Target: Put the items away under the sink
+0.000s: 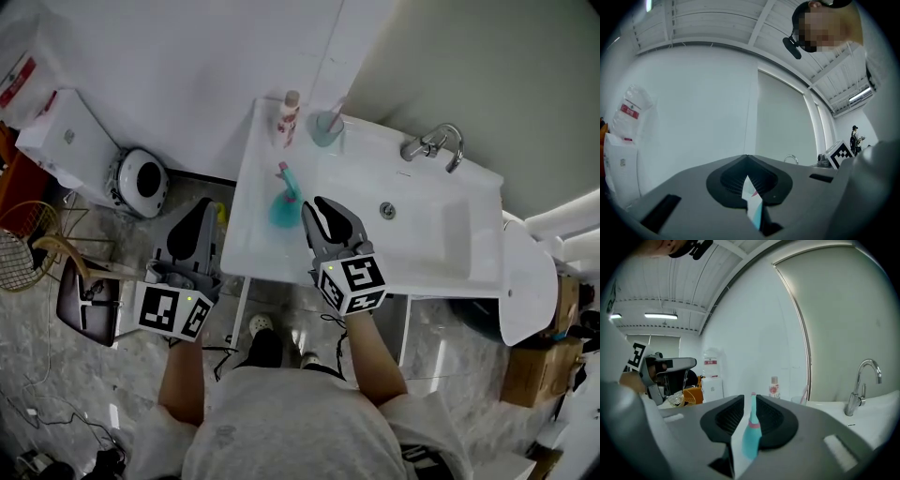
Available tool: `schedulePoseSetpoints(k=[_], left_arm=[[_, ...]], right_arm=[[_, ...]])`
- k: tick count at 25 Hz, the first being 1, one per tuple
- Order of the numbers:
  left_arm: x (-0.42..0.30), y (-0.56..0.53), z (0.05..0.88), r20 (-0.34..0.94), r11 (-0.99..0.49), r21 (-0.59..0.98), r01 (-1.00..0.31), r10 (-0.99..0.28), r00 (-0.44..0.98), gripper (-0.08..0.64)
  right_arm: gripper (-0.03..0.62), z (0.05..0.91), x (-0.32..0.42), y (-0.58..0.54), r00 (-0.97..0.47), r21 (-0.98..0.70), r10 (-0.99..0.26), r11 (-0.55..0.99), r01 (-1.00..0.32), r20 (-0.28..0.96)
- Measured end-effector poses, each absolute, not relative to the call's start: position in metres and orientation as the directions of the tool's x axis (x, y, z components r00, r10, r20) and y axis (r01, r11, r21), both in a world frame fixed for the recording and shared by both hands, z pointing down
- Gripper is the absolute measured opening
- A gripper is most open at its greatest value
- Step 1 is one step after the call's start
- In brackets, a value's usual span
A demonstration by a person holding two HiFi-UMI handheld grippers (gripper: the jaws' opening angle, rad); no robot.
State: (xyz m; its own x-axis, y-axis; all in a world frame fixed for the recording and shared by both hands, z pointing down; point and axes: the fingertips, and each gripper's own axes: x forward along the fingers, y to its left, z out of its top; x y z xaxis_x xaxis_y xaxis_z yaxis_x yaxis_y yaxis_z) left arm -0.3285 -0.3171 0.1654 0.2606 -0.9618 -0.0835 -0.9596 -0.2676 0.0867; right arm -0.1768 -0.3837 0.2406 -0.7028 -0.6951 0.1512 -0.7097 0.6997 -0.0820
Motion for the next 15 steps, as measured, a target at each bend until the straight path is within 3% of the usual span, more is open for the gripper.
schedulePoseSetpoints(k=[6, 15], left_arm=[[-0.342, -0.319, 0.178, -0.058, -0.256, 0.104, -0.961, -0.966, 0.251, 0.003], [-0.364, -0.322, 0.193, -0.034, -0.229, 0.124, -0.966, -0.973, 0.226, 0.003]], right_arm=[[0.149, 0.274, -0.191, -0.404, -0.701, -0.078, -0.670, 0.707, -0.703, 0.244], [0.198, 0.312, -0.210, -0.419, -0.695, -0.097, -0.645, 0.707, -0.700, 0.318]])
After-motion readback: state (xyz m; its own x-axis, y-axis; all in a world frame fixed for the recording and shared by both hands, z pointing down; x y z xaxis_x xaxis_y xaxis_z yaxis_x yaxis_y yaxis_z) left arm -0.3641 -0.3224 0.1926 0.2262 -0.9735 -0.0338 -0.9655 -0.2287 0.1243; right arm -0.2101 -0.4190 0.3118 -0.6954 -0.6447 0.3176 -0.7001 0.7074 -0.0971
